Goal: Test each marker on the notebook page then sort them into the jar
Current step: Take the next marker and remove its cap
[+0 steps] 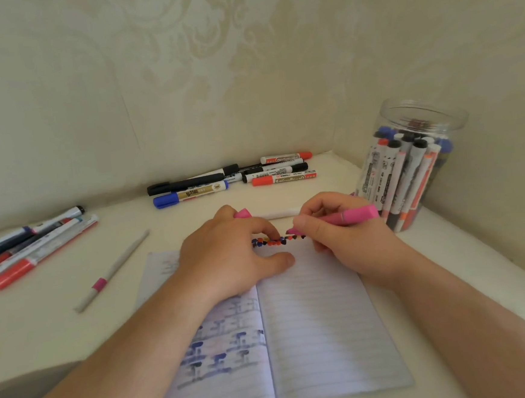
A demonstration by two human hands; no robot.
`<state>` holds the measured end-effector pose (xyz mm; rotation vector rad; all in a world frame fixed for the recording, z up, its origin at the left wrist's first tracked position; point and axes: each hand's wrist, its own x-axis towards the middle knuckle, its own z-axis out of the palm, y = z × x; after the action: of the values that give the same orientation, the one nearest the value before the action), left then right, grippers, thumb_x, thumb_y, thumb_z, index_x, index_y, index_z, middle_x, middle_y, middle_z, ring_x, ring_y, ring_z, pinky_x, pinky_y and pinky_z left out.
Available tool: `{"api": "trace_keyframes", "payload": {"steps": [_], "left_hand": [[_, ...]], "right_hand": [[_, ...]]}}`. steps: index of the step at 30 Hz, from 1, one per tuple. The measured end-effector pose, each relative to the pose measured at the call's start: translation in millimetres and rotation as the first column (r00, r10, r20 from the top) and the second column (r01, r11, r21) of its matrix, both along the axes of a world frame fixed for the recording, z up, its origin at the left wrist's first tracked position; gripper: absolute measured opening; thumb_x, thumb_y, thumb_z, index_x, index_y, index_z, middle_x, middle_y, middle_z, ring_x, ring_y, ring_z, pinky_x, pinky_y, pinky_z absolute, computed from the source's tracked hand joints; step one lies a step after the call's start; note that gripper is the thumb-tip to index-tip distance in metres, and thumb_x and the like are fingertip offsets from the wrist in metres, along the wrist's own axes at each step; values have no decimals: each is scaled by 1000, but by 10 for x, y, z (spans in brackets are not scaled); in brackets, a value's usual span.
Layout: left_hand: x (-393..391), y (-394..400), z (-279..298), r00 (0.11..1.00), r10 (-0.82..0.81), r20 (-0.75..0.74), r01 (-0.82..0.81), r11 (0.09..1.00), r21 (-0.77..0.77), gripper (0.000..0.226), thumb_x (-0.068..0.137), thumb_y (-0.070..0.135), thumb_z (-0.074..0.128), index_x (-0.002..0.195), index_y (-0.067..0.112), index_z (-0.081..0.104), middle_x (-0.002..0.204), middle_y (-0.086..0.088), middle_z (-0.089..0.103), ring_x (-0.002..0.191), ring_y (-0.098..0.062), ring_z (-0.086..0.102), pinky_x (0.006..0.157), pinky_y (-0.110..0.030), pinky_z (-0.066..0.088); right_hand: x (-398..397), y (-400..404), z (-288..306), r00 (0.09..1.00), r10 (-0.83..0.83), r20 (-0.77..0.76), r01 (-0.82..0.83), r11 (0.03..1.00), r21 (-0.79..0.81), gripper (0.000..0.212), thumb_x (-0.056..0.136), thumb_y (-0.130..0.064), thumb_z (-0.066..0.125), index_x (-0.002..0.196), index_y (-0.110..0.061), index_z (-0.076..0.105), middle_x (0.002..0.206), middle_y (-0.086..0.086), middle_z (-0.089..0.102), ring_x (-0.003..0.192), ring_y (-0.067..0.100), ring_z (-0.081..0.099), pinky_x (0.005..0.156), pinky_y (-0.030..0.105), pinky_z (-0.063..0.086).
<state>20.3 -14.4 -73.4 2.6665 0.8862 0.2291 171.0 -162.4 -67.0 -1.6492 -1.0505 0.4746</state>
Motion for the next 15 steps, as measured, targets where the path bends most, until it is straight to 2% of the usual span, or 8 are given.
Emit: {"api": "trace_keyframes", "payload": {"steps": [2, 4, 7, 9, 10, 12, 14, 15], "left_hand": [[1, -3, -1, 1000, 0, -5, 0, 1000, -2, 55, 63, 91, 57, 112, 65, 56, 97, 17, 41, 92, -5, 51, 70, -29, 44], [3, -3, -2, 1000, 1, -4, -1, 1000, 2, 56, 64, 91, 57, 113, 64, 56, 98, 18, 42, 93, -6, 51, 71, -28, 45], [2, -3, -10, 1000, 2, 3, -2, 1000, 8, 54, 65, 90, 58, 113, 64, 56, 99, 17, 42, 93, -7, 51, 70, -28, 44], [-5, -7, -17, 1000, -1, 0, 1, 1000, 14, 53, 66, 90, 57, 113, 64, 56, 98, 17, 42, 94, -8, 51, 70, -28, 44], [-6, -8, -20, 1000, -2, 1, 2, 1000, 17, 53, 67, 90, 57, 113, 64, 56, 98, 17, 42, 94, -8, 51, 71, -29, 45], [-8, -8, -21, 1000, -2, 4, 2, 1000, 22, 54, 67, 90, 57, 114, 64, 56, 97, 17, 42, 93, -8, 51, 70, -29, 44], [-7, -8, -22, 1000, -2, 2, 2, 1000, 25, 54, 66, 91, 56, 114, 65, 56, 97, 17, 42, 93, -8, 51, 69, -29, 43], [-5, -8, -22, 1000, -2, 1, 2, 1000, 26, 54, 66, 91, 56, 114, 65, 55, 97, 17, 42, 93, -8, 51, 68, -29, 43]], "right_hand": [[-28, 20, -2, 999, -35, 10, 35, 999, 14, 11, 96, -21, 74, 90, -13, 70, 62, -9, 68, 57, 10, 56, 53, 20, 45], [-62, 37, 7, 995, -96, -5, 96, 995, 29, 12, 98, -22, 71, 92, -14, 66, 60, -5, 67, 55, 12, 56, 51, 20, 44], [-81, 46, 22, 981, -167, -95, 172, 984, 38, 39, 108, -41, 51, 89, -8, 60, 58, 4, 68, 49, 11, 49, 46, 20, 38], [-94, 37, 34, 983, -161, -85, 166, 985, 44, 53, 109, -50, 41, 82, -8, 60, 61, 12, 68, 45, 8, 42, 44, 17, 34], [-99, 29, 36, 985, -154, -77, 157, 987, 39, 50, 109, -46, 45, 80, -8, 60, 61, 13, 67, 45, 7, 41, 44, 16, 33], [-94, 21, 21, 987, -138, -76, 140, 990, 10, 29, 103, -28, 60, 82, -7, 62, 56, 7, 61, 47, 11, 44, 45, 20, 35], [-74, 22, 8, 992, -112, -58, 109, 993, -42, 10, 94, -13, 66, 85, -13, 66, 58, 9, 61, 51, 17, 51, 47, 26, 39], [-58, 25, -3, 994, -100, -51, 97, 994, -55, 10, 91, -8, 68, 84, -15, 68, 60, 9, 63, 52, 18, 53, 48, 28, 41]]}}
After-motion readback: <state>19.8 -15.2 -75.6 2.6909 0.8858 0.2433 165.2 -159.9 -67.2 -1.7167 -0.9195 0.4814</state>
